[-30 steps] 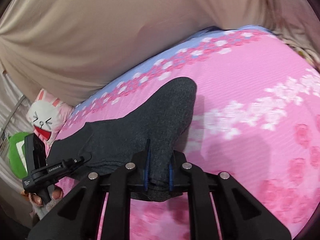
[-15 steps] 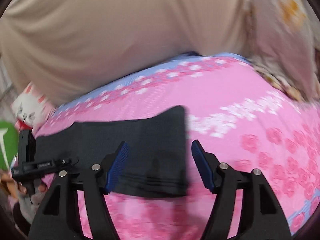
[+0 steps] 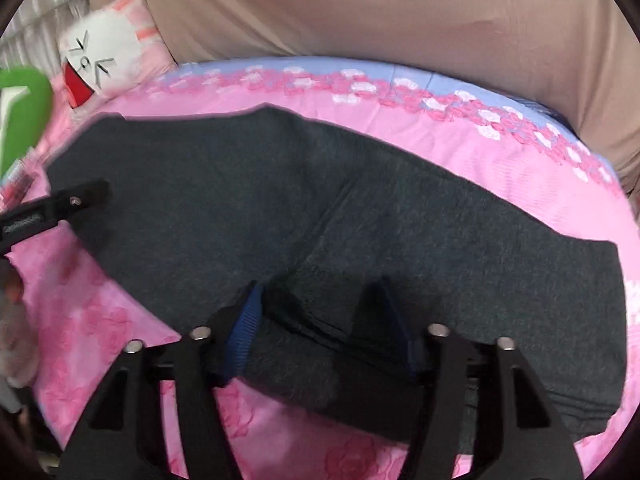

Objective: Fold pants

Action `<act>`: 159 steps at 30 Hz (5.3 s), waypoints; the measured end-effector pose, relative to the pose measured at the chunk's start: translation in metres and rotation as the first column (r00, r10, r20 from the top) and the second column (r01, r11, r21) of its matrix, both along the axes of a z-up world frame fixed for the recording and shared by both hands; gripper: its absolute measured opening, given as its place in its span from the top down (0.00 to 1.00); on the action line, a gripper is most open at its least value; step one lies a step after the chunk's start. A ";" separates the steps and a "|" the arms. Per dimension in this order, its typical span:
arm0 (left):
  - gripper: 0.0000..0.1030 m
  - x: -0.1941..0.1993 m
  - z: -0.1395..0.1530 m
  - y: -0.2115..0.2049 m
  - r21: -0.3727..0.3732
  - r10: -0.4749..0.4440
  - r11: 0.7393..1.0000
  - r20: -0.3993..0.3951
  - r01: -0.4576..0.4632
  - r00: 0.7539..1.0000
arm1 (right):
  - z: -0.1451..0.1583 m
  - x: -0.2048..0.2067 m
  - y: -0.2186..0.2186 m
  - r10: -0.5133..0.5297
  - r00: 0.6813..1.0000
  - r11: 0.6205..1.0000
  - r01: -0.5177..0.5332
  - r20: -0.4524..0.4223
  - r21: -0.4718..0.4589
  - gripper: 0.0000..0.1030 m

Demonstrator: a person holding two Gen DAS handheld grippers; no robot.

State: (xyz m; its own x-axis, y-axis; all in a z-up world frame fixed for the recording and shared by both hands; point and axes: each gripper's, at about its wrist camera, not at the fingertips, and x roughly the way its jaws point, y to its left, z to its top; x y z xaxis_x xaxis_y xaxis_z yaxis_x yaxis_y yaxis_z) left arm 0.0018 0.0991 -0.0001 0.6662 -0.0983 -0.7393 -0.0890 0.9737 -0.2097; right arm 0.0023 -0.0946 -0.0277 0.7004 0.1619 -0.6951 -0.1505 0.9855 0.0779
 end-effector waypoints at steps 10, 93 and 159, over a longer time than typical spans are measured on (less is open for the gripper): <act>0.31 0.003 0.000 -0.010 0.063 -0.024 0.998 0.022 0.022 0.999 | 0.032 0.008 0.012 0.006 1.000 0.995 -0.008 0.021 0.098 0.90; 0.22 -0.026 0.054 -0.075 -0.054 -0.193 0.977 0.198 0.207 0.961 | 0.000 -0.051 -0.172 -0.222 0.975 0.797 0.193 -0.021 0.572 0.20; 0.90 0.061 -0.019 -0.113 -0.433 -0.345 0.862 -0.119 0.264 0.931 | -0.032 -0.029 -0.235 -0.282 0.950 0.790 0.309 -0.134 0.530 0.64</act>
